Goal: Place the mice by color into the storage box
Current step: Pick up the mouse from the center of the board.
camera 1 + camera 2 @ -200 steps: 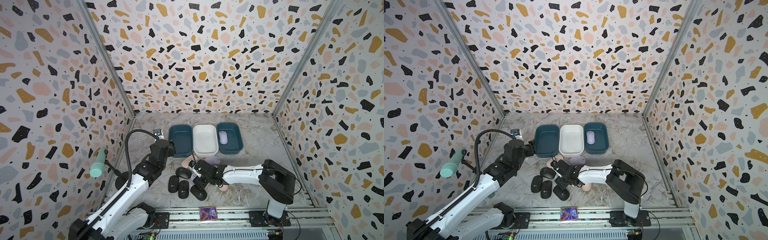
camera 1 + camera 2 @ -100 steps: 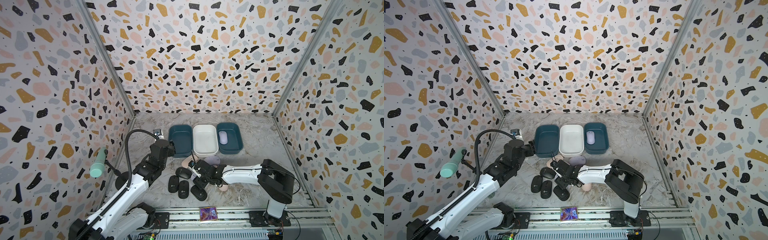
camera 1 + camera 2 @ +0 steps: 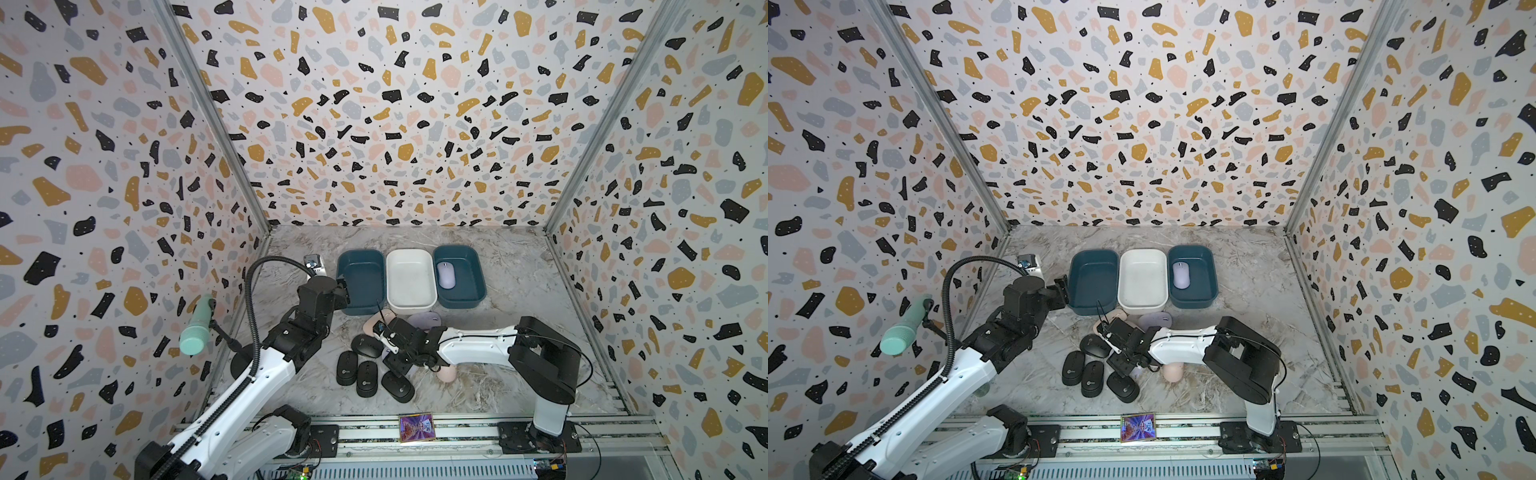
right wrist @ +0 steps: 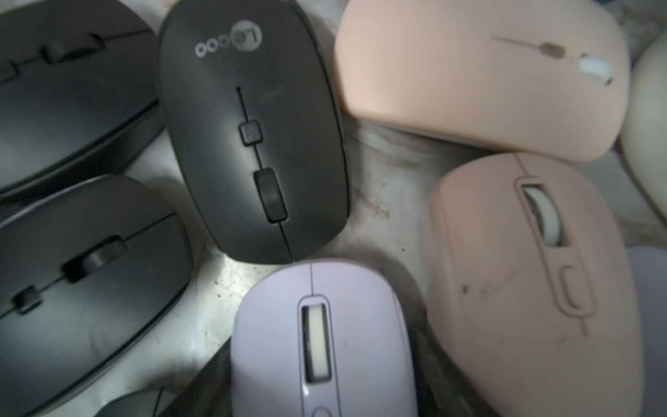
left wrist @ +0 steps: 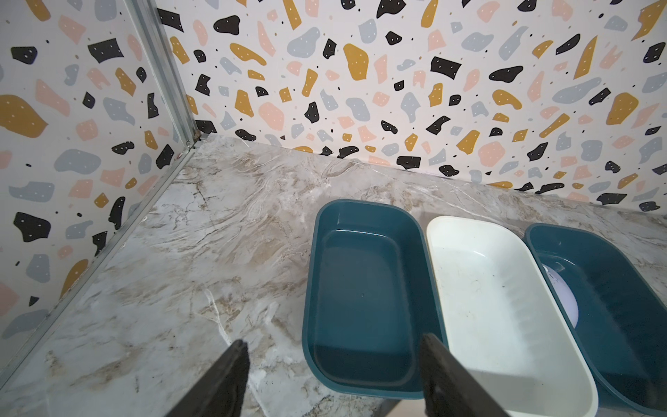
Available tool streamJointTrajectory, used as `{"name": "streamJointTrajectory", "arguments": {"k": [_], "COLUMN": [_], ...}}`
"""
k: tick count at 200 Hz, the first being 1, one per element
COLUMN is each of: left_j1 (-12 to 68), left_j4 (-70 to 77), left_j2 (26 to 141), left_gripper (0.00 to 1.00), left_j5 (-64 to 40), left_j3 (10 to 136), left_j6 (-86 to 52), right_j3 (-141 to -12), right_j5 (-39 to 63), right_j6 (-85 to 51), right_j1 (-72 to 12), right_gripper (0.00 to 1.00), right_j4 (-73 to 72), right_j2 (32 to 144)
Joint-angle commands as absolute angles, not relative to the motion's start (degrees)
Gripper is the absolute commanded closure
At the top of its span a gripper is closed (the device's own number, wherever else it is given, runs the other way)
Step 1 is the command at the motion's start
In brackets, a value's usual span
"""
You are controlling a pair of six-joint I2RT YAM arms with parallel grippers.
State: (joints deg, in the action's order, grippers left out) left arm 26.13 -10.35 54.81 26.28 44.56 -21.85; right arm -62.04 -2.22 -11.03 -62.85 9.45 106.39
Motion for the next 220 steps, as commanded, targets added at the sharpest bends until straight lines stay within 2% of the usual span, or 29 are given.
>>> {"name": "streamJointTrajectory", "arguments": {"k": [1,47,220], "left_j1": [26.4,26.5,26.5], "left_j4": [-9.9,-9.3,-9.5], "left_j2": [53.7,53.6,54.5], "left_gripper": [0.27,0.27,0.27], "left_j5": [27.0,26.7,27.0], "left_j3": [46.0,45.4,46.1], "left_j6": [-20.5,-20.4,-20.7], "right_j3": [-62.9,-63.1,-65.3], "right_j5": [-2.9,-4.0,-0.5], "right_j6": [-11.1,-12.0,-13.1], "right_j1": [-62.6,-62.4,-59.3], "right_gripper": [0.36,0.44,0.44], "right_j4": [14.3,14.2,14.6], "right_j2": [108.2,105.8,95.6]}}
